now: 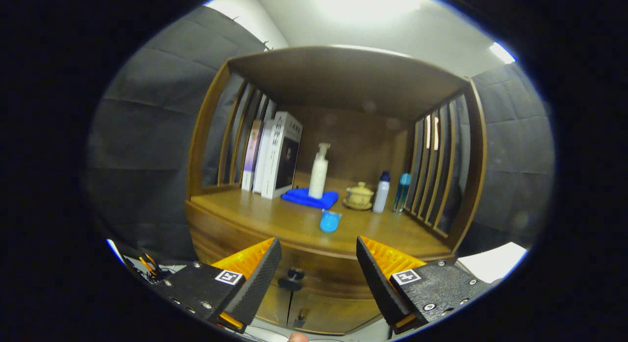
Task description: Pull open the drawer, take out the items inside it, and place them on the countertop above the cabinet.
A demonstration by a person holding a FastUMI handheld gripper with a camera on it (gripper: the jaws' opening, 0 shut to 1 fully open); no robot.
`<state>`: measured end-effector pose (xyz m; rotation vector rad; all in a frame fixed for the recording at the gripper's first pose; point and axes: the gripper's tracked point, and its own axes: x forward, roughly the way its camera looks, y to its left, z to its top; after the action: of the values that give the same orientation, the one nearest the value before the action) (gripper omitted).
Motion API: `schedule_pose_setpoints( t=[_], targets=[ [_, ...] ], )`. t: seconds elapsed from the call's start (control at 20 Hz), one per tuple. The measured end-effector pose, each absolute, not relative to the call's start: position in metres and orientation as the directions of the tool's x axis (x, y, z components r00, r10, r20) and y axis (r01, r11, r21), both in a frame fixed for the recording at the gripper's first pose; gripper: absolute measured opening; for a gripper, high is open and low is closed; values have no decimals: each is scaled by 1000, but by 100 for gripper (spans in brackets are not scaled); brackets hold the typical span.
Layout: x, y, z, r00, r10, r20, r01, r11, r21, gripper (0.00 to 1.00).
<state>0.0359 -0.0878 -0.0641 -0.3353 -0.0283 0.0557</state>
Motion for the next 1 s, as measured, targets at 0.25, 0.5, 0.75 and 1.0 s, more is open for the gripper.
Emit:
schedule_pose_setpoints(
  t=[0.25,0.5,0.75,1.0],
  targets=[
    [18,-101,11,996,50,74,-20,930,-367,95],
    [18,-88,41,996,67,58,-42,936,-350,95],
    [22,-95,34,1000,-23,22,29,936,-351,95],
    [21,-94,31,998,-55,0,55,987,-152,95]
  ],
)
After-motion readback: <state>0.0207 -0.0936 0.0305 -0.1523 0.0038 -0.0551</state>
